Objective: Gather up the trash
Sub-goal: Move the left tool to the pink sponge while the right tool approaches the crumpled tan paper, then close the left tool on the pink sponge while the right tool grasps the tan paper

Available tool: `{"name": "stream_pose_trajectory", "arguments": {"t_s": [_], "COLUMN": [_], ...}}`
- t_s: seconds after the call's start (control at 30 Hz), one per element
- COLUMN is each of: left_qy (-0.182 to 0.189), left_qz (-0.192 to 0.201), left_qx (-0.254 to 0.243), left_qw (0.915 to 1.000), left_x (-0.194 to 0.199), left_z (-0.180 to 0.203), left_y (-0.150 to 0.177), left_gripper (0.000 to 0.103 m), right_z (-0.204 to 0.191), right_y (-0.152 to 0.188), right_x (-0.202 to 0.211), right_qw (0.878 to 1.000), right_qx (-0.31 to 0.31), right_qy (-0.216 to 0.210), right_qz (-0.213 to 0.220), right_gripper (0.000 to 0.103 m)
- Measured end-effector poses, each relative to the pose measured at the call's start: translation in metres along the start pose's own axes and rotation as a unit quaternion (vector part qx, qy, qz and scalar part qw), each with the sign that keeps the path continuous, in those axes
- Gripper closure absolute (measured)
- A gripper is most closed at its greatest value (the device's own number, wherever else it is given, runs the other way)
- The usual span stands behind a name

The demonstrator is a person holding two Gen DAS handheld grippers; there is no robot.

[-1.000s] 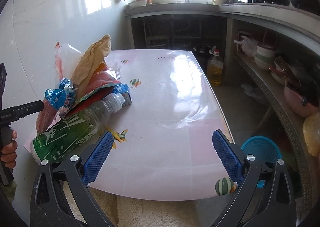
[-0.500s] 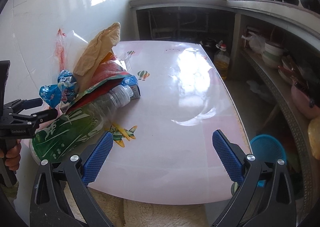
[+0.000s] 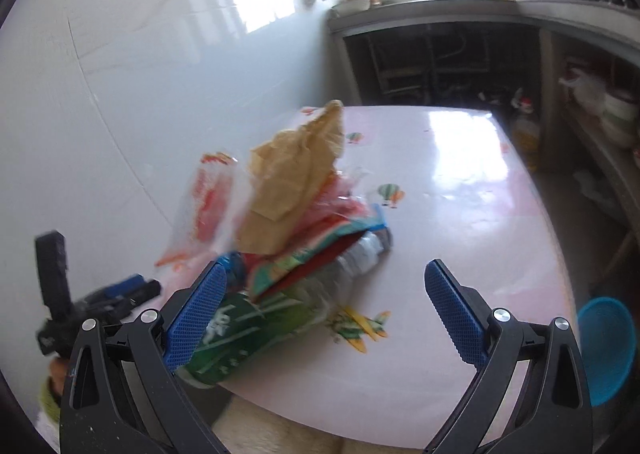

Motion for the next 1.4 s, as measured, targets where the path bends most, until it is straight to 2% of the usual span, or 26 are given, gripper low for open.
{"name": "stream_pose_trajectory", "arguments": {"t_s": [0.1,0.23,0.3,0.43,0.53,0.67,0.77,0.87,1.03,1.13,1.2,1.4], "left_qy": [-0.011,-0.016,-0.022,-0.030,-0.042,-0.041,-0.043,-0.052,-0.046,-0.056,-0.066,-0.075], "left_qz": [0.010,0.022,0.027,0.023,0.011,-0.015,-0.043,-0.068,-0.100,-0.104,-0.107,-0.100], "left_qx": [0.002,0.001,-0.003,-0.032,-0.059,-0.059,-0.069,-0.083,-0.101,-0.115,-0.125,-0.119], "left_qw": [0.9999,0.9996,0.9994,0.9988,0.9973,0.9973,0.9958,0.9929,0.9888,0.9863,0.9841,0.9850], "left_x": [0.002,0.005,0.007,0.010,0.007,-0.005,-0.020,-0.034,-0.048,-0.052,-0.054,-0.049], "left_z": [-0.004,-0.007,-0.009,-0.010,-0.011,-0.018,-0.023,-0.027,-0.026,-0.023,-0.020,-0.015], "left_y": [0.003,0.005,0.007,0.013,0.018,0.017,0.015,0.017,0.024,0.027,0.031,0.037], "left_gripper": [0.020,0.027,0.032,0.033,0.032,0.015,0.014,0.013,0.013,0.014,0.018,0.021], "right_z": [-0.015,-0.032,-0.035,-0.040,-0.046,-0.055,-0.062,-0.067,-0.060,-0.050,-0.043,-0.021], "right_y": [-0.012,-0.016,-0.014,-0.005,0.000,0.013,0.019,0.024,0.028,0.030,0.032,0.020], "right_x": [-0.017,-0.034,-0.040,-0.051,-0.053,-0.052,-0.054,-0.057,-0.052,-0.050,-0.049,-0.038], "right_qw": [0.998,0.993,0.991,0.987,0.985,0.983,0.981,0.978,0.974,0.972,0.973,0.978], "right_qx": [-0.035,-0.059,-0.069,-0.076,-0.066,-0.050,-0.047,-0.045,-0.064,-0.088,-0.094,-0.104], "right_qy": [-0.054,-0.090,-0.097,-0.099,-0.101,-0.106,-0.115,-0.124,-0.130,-0.127,-0.120,-0.096], "right_qz": [-0.020,-0.045,-0.063,-0.098,-0.123,-0.138,-0.149,-0.161,-0.172,-0.175,-0.174,-0.151], "right_gripper": [0.015,0.025,0.031,0.038,0.038,0.037,0.037,0.036,0.033,0.033,0.033,0.033]}}
Point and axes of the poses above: each gripper's, at about its wrist camera, not at the fingertips, and x roughly against the way its jaws point, z to its right, y to its underside, the point moved 4 cm from there along -x, roughly the way its jaws point, and after that the axes turned 10 degrees about z, right-handed, at the moved point
